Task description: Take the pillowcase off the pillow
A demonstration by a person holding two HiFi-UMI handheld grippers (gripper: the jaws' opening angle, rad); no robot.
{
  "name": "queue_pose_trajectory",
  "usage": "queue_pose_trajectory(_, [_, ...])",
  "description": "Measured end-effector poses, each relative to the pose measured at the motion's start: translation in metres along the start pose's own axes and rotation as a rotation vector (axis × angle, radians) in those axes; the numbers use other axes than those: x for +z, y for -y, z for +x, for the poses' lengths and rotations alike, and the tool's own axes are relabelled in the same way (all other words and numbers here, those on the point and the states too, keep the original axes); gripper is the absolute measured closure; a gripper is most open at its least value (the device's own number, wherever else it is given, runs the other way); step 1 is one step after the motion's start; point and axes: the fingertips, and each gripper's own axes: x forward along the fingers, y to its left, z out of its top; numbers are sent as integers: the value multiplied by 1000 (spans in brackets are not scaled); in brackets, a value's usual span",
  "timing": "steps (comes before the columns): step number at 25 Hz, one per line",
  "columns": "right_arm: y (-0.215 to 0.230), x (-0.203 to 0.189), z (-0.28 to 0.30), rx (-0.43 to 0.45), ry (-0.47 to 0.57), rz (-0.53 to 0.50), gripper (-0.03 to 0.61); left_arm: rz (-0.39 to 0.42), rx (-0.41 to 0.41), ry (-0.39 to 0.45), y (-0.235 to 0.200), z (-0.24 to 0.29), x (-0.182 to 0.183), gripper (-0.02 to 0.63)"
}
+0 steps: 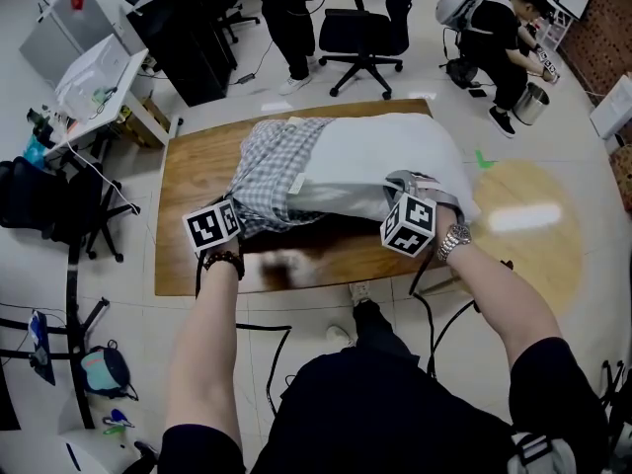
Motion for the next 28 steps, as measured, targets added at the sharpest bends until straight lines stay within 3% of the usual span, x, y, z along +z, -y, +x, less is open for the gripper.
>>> queue_pose_trajectory(5, [-4, 8, -3, 24, 55, 17, 549, 57, 0, 26, 15, -3, 0, 594])
queue_pose_trajectory(11, [-12, 25, -17, 60, 178, 41, 406, 118, 0, 28, 30, -9, -3, 532])
queue_pose_trajectory(15, [-27, 31, -32, 100, 212, 38, 362, 150, 7, 69, 39, -26, 3, 529])
queue_pose_trajectory(21, [-51, 40, -58, 160, 253, 19, 354, 177, 6, 93, 54, -46, 3, 529])
queue_pose_trajectory(28, [-48, 47, -70, 146, 252, 21, 354, 207, -14, 120, 71, -56, 8, 531])
